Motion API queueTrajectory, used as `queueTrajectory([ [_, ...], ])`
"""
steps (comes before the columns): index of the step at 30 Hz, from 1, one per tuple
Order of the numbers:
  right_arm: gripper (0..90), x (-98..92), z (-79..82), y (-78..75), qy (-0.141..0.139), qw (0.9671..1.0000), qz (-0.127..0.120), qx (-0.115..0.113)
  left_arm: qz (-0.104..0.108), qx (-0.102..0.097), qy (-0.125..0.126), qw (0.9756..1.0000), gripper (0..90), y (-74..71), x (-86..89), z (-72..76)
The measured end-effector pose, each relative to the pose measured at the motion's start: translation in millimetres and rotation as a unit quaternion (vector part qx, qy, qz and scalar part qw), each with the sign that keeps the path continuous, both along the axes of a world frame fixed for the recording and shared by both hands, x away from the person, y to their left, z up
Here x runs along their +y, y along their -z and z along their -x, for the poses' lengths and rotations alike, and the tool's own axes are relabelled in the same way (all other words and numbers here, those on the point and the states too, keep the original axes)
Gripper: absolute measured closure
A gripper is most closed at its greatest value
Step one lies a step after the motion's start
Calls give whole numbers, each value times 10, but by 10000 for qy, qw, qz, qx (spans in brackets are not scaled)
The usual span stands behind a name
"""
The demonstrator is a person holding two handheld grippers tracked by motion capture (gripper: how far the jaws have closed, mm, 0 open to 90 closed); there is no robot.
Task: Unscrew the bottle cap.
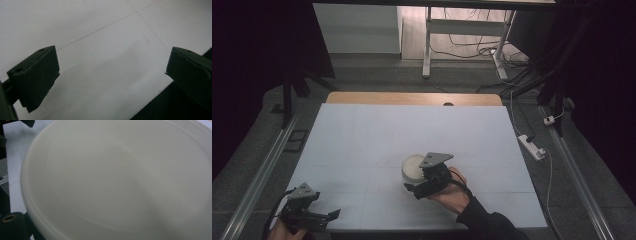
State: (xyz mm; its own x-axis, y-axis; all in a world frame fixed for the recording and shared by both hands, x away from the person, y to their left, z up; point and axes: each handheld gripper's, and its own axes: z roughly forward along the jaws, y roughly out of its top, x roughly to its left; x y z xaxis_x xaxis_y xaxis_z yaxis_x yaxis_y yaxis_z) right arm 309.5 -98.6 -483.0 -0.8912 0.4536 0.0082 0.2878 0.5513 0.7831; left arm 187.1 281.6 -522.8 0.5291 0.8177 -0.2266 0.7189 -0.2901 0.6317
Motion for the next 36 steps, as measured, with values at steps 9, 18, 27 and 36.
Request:
queueTrajectory([
  [9, 66, -6, 8, -8, -28, 10000, -10, -7, 235, -199, 385, 9988, 0, -46, -61, -49],
  [18, 67, -23, 6, -15, -55, 10000, -10, -37, 472, -409, 813, 9947, 0, -92, -155, -157],
  [27, 67, -26, 14, -28, -86, 9999, -67, -28, 558, -680, 790, 9930, 0, -197, -246, -302],
  [36, 66, -35, 16, -41, -93, 9999, -69, -69, 406, -891, 1029, 9899, 0, -341, -466, -499],
])
